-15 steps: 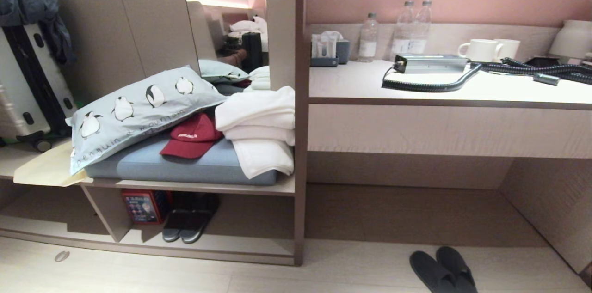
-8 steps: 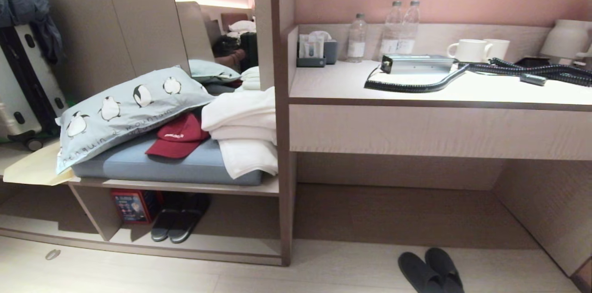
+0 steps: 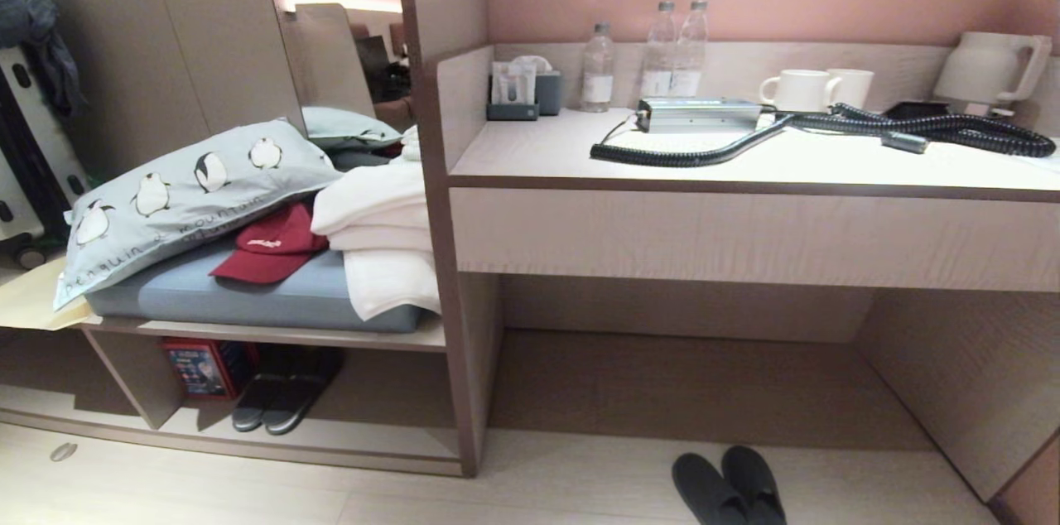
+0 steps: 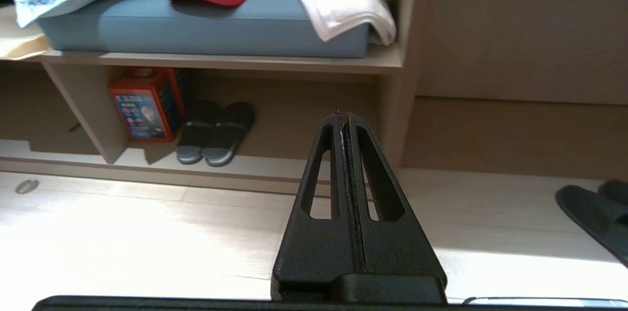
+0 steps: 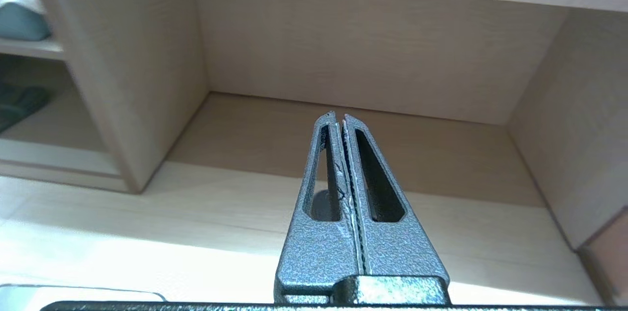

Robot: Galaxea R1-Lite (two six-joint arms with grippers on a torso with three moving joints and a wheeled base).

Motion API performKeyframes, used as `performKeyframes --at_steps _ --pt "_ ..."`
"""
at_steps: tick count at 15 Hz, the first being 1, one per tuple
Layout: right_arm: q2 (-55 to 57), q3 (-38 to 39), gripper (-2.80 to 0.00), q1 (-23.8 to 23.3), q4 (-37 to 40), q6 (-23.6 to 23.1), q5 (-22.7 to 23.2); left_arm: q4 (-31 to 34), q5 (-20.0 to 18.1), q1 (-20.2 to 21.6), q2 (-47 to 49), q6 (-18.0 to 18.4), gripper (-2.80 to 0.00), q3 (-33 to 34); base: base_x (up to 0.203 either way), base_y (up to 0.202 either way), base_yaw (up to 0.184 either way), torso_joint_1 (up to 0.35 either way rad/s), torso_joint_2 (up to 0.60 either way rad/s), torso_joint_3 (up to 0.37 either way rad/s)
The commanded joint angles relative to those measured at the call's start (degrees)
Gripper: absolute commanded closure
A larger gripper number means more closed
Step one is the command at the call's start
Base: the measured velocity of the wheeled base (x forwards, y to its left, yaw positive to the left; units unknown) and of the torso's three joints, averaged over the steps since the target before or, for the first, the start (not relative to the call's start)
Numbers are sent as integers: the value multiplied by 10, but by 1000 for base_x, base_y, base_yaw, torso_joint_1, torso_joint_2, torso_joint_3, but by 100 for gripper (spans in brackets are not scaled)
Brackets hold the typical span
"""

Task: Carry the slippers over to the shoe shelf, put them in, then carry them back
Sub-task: Pick up the slippers on the floor

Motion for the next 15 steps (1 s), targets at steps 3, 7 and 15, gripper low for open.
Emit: performKeyframes --at_steps 3,7,15 --pt "-1 0 0 0 0 1 0 0 0 0 0 0 0 1 0 -194 0 0 1 2" --pt "-1 0 0 0 0 1 0 0 0 0 0 0 0 1 0 -194 1 1 -2 2" --pt "-1 0 0 0 0 0 0 -1 0 0 0 2 0 1 0 -67 1 1 0 -5"
